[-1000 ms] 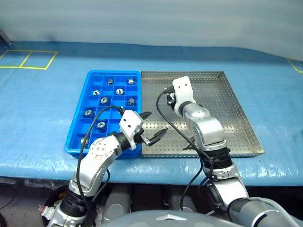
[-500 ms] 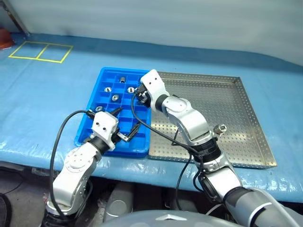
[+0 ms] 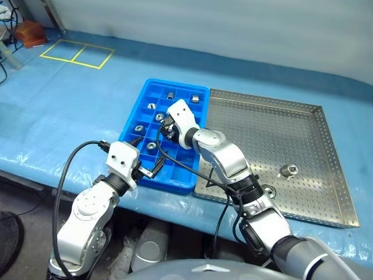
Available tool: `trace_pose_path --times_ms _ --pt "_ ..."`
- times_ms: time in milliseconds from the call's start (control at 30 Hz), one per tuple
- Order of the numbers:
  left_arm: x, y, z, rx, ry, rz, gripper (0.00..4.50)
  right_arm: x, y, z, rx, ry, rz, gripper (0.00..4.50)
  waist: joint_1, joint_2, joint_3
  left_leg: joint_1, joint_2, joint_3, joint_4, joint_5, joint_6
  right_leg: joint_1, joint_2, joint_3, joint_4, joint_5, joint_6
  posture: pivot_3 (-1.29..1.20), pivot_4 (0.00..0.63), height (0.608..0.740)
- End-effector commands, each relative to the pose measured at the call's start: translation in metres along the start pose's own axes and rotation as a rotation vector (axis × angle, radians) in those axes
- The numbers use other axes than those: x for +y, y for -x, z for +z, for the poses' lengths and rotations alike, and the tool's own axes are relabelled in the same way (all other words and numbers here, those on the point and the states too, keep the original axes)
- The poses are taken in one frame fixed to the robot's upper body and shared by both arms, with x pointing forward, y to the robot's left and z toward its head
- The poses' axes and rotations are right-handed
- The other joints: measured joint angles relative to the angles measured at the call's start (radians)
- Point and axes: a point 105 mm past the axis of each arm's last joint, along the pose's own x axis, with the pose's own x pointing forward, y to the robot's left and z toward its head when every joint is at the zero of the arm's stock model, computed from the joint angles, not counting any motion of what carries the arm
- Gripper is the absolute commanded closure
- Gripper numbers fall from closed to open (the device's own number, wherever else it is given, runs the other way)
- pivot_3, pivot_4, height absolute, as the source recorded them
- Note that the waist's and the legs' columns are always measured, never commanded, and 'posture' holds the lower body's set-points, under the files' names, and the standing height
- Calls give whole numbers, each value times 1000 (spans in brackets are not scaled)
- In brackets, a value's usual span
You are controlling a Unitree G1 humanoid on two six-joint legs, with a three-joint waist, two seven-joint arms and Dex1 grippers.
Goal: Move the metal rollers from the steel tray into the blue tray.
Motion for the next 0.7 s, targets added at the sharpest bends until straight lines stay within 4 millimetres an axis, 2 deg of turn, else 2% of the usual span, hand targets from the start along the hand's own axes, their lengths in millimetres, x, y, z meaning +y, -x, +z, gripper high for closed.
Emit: trace_pose_path --times_ms 33,233,333,500,533,700 --pt "-5 -1 13 -51 -19 -30 0 -6 10 10 -54 -5 -14 2790 12 0 0 0 0 0 0 0 0 0 0 0 0 0 0 447 150 740" --pt "-7 -3 13 -51 -20 -56 0 -11 14 -7 -9 -57 -27 2790 27 0 0 -1 1 0 0 -1 -1 0 2 0 0 0 -1 423 150 740" --pt "-8 -4 12 -50 -21 -65 0 -12 15 -12 1 -83 -29 1776 26 0 0 -1 1 1 0 -1 -1 0 2 0 0 0 -1 414 150 740" --pt "-10 -7 12 -52 -24 -90 0 -18 24 1 -54 -93 -72 156 24 0 0 -1 2 1 0 0 -1 0 2 0 0 0 -1 376 150 740" --pt "-10 -8 12 -53 -23 -93 0 -19 26 3 -62 -98 -80 29 23 0 0 -1 1 0 0 0 -1 1 2 0 0 0 -1 376 150 740" --pt "-17 -15 13 -57 -23 -152 0 -42 47 5 -90 -112 -219 29 13 0 0 -1 1 1 1 0 -1 1 2 0 0 0 -1 321 150 740"
